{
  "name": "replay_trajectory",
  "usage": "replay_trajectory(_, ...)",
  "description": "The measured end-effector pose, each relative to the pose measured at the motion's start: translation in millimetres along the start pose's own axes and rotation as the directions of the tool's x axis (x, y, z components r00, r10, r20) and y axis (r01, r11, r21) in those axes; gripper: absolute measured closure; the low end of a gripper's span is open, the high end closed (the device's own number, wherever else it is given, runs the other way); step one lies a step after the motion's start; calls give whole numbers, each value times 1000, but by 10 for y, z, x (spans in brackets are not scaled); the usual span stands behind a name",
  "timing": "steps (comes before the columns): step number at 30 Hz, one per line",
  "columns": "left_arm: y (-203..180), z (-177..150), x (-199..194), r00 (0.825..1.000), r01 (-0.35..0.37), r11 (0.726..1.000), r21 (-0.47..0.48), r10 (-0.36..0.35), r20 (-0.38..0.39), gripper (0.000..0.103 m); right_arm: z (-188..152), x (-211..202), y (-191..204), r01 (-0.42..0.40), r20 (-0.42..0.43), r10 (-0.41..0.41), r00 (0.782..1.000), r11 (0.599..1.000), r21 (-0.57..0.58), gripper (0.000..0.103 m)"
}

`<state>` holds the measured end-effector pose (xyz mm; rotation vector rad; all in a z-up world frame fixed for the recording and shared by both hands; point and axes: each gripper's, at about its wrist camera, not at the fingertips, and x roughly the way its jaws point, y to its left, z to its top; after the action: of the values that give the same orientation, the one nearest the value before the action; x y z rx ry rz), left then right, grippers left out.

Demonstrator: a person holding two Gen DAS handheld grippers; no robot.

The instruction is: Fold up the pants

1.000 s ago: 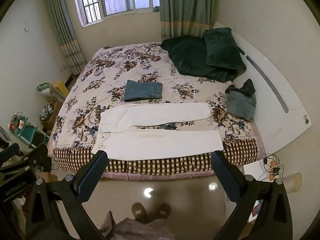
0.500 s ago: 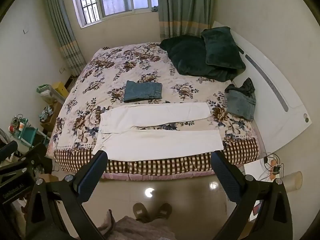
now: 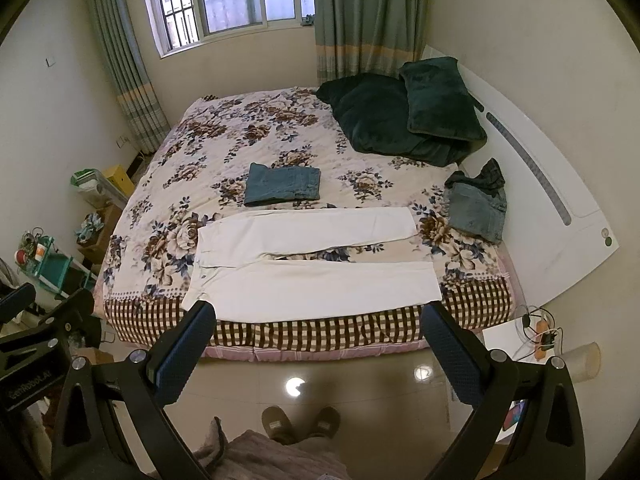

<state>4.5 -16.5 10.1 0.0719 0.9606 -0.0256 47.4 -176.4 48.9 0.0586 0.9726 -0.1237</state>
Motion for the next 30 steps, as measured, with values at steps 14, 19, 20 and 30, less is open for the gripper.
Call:
replay_trajectory(14, 11, 9, -10, 1000, 7, 1000, -1, -7, 2, 0, -13, -87, -101, 9, 7, -8, 1000, 1000, -3, 0)
replay_trajectory(19, 1, 17, -14, 1000, 8, 1000, -3, -8, 2, 0, 2, -94, -97, 10, 8, -10, 1000, 1000, -4, 0)
replay_trajectory(20, 21, 9, -15, 1000, 11, 1000, -3, -11, 2, 0, 3, -96, -97, 9, 7, -9, 1000, 1000, -4, 0)
replay_trajectory(30, 11, -5, -30, 1000, 13, 1000, -6, -13, 4, 0, 2, -128, -101, 10, 10, -10, 1000, 1000, -3, 0)
